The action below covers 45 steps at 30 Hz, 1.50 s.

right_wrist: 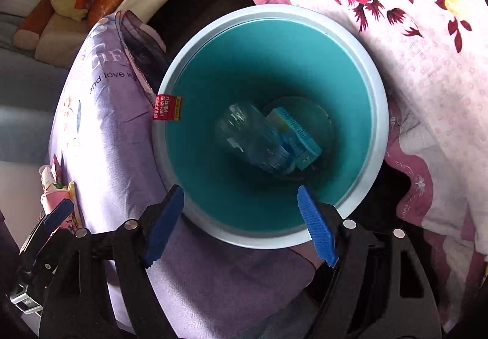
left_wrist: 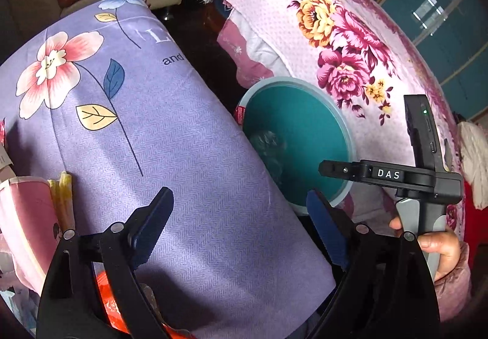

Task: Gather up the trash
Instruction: 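Open right tool to drop the water bottle into the teal bin, then grasp the orange snack bag with left tool while right tool grasps the pink paper cup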

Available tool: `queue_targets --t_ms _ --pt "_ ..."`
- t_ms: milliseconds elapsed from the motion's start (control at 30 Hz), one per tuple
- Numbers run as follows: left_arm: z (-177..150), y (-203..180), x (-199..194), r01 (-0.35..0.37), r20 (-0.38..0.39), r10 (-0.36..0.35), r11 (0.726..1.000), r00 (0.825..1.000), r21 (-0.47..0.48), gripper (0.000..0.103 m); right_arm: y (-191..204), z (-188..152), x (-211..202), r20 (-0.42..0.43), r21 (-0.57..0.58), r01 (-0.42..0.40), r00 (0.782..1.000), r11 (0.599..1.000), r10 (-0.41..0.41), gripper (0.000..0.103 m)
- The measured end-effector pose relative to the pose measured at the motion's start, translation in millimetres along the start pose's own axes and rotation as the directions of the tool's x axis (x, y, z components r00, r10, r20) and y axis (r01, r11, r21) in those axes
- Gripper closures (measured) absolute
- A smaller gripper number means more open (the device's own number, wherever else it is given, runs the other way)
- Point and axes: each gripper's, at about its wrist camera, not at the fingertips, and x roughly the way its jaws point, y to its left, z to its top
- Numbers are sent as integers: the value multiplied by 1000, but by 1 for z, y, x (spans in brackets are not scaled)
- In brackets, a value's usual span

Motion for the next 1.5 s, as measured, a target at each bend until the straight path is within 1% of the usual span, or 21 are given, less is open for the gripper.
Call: queue_targets --t_ms 233,367,467,600,700,767,967,1067,1167,1300,1400,1500 --pt "-30 18 -29 -16 30 17 1000 999 -11 12 32 -30 -27 68 -67 10 998 998 -6 26" --pt "-48 34 -51 -41 58 42 999 997 -23 12 59 -48 -34 72 -109 0 997 994 8 25" --pt "-60 49 -72 -58 89 62 997 994 -49 12 86 -60 -35 64 -161 2 998 987 8 25" --pt "-75 73 -100 -88 126 99 992 987 -91 12 129 -79 -38 59 -250 2 998 968 13 25" --pt "-85 93 -120 -109 151 129 985 980 -131 11 160 -93 -40 58 -322 10 998 947 9 21" --pt "-91 105 -132 -115 166 141 981 976 -158 11 179 -103 -39 54 -366 17 999 930 3 21" --pt "-107 144 -164 -147 200 195 962 960 -231 11 223 -120 -33 36 -448 33 999 893 -18 21" --pt "-114 165 -180 -159 220 224 948 950 -276 11 242 -124 -29 33 -474 38 999 880 -25 21" --pt "-121 191 -196 -175 236 261 927 936 -331 11 261 -126 -24 29 -505 43 999 862 -33 21" --pt "-130 231 -208 -197 231 314 887 921 -418 10 287 -127 -14 26 -546 53 999 836 -46 21" --pt "-137 261 -208 -201 206 332 855 921 -479 10 306 -128 -3 23 -575 62 998 816 -60 21" --pt "-144 285 -201 -177 179 312 832 933 -526 10 322 -127 11 17 -600 75 997 797 -81 21"
